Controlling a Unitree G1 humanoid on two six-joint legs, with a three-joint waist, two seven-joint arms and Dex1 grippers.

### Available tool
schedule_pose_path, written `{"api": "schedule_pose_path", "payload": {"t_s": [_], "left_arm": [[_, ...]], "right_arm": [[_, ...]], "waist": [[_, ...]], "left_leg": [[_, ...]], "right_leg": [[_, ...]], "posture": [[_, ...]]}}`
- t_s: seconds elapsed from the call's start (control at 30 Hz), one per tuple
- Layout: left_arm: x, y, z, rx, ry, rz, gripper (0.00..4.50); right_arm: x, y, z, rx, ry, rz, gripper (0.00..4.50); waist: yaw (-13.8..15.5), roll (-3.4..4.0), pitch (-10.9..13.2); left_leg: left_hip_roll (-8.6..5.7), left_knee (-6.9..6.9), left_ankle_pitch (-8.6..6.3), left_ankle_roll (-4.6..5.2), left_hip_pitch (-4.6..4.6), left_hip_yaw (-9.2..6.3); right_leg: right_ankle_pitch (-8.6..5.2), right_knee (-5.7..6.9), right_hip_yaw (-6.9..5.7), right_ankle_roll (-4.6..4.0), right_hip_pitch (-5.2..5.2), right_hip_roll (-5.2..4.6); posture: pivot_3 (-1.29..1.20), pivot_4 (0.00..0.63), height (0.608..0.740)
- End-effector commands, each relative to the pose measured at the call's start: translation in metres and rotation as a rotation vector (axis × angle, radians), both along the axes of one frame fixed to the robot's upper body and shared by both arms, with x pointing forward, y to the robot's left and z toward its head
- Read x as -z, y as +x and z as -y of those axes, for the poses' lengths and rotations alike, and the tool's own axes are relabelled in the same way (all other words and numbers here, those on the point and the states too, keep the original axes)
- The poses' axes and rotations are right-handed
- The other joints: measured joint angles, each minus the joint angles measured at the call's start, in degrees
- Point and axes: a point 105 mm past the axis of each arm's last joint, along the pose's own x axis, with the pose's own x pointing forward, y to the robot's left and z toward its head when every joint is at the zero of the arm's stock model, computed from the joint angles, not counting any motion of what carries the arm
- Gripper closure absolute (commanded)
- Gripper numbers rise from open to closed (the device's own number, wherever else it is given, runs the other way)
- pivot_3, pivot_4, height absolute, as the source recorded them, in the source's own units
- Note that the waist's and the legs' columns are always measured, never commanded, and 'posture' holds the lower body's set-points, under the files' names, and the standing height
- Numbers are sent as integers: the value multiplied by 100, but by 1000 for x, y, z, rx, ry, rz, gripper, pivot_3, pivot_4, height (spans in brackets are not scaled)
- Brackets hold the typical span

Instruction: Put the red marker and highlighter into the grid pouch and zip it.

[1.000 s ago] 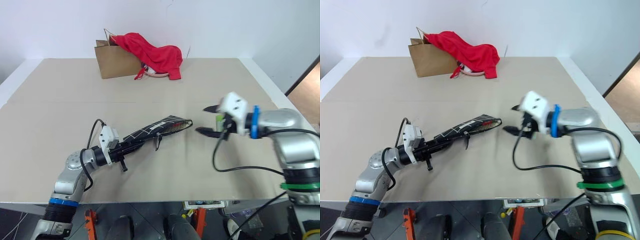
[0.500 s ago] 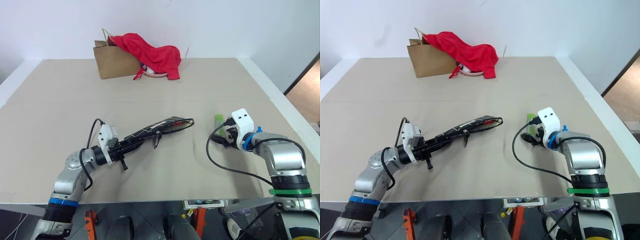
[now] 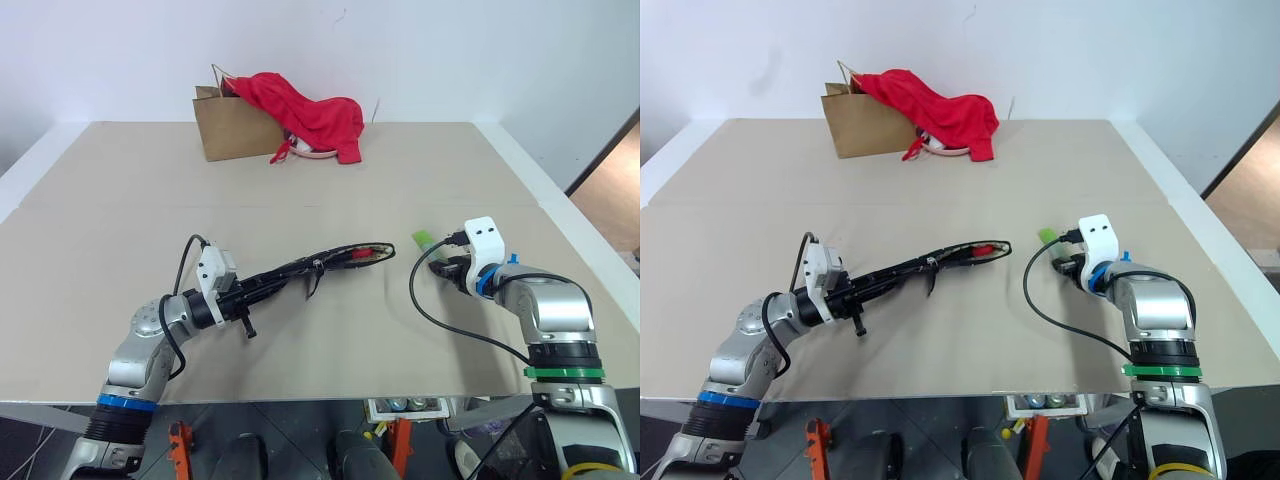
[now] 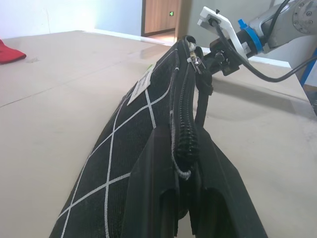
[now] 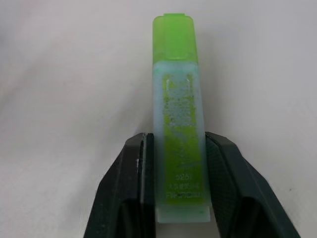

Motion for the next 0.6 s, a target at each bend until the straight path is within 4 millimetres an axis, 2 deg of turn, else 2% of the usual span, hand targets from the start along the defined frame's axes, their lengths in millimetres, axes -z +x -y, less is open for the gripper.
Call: {"api": "schedule_pose_path", "payload": {"t_s": [0.03,0.2,0.3,0.47,0.6], "left_arm": [[-14,-2,2,13,-15,55,4500],[-13,-2,2,18,-13,52,4500],[-13,-2,2,20,-10,50,4500],[-12,-2,2,24,-9,49,4500],[-12,-2,3,27,-10,49,4500]], "right_arm": [[-9,-4,7,-1,-10,29,3468],[-67,-6,-12,-222,-136,311,3468],[-96,-29,-27,-452,-228,407,3468],[-112,-74,-46,-782,-328,363,3468],[-107,-91,-59,-914,-367,308,3468]], "waist": [[0,0,0],[-3,25,13],[-1,29,14],[-4,23,14],[-6,26,15]], "left_leg": [[0,-1,-3,0,-3,-1],[1,-10,-11,2,-33,-8],[2,-12,-11,2,-59,-7],[5,-11,-20,13,-56,-21],[6,-7,-20,13,-54,-16]], "right_leg": [[7,0,-1,17,-3,0],[5,1,-8,22,-34,6],[5,3,-7,24,-61,7],[-7,2,-19,22,-54,9],[-2,3,-17,18,-54,7]], "posture": [[0,150,740],[0,150,740],[0,150,740],[0,150,740],[0,150,740]]}}
